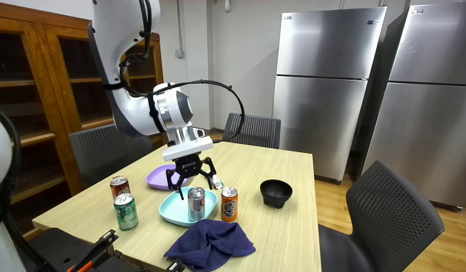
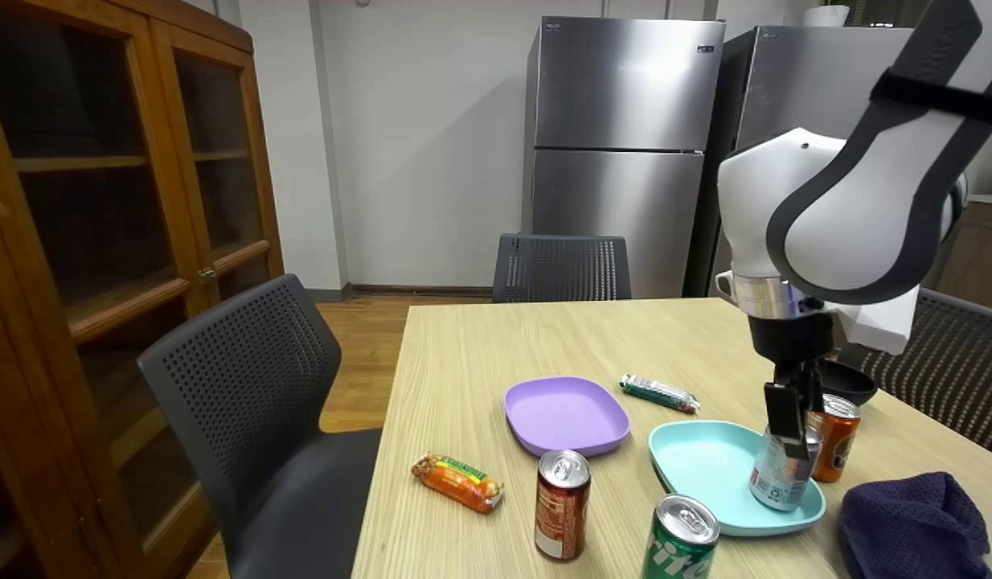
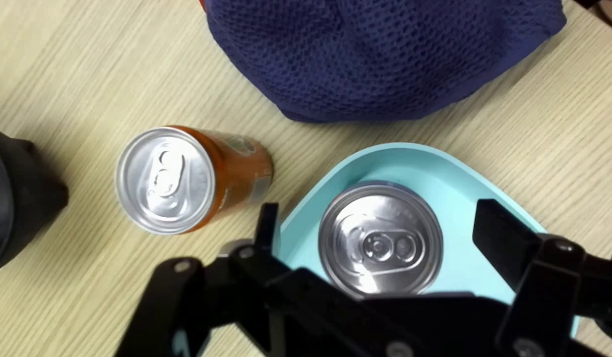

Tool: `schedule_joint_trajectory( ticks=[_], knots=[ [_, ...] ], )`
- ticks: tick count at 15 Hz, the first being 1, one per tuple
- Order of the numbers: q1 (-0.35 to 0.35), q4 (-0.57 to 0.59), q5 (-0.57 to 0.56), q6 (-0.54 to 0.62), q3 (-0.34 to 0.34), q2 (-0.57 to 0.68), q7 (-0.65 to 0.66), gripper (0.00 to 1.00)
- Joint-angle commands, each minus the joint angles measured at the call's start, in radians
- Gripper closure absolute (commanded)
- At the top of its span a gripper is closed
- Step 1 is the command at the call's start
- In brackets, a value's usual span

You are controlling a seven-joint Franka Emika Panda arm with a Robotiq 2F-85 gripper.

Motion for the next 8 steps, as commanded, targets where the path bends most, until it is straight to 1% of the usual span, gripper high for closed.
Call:
schedule_joint_trajectory(
  ticks=[1, 3, 8],
  knots=[
    [-0.030, -0.047, 0.005, -0.015, 0.014, -0.098, -0.002, 0.00],
    [-0.070, -0.049, 0.070, 0.019, 0.023, -0.107, -0.053, 0.00],
    [-0.159, -0.031, 0.235, 0.082, 0.011, -0.110, -0.146, 0.00]
  ],
)
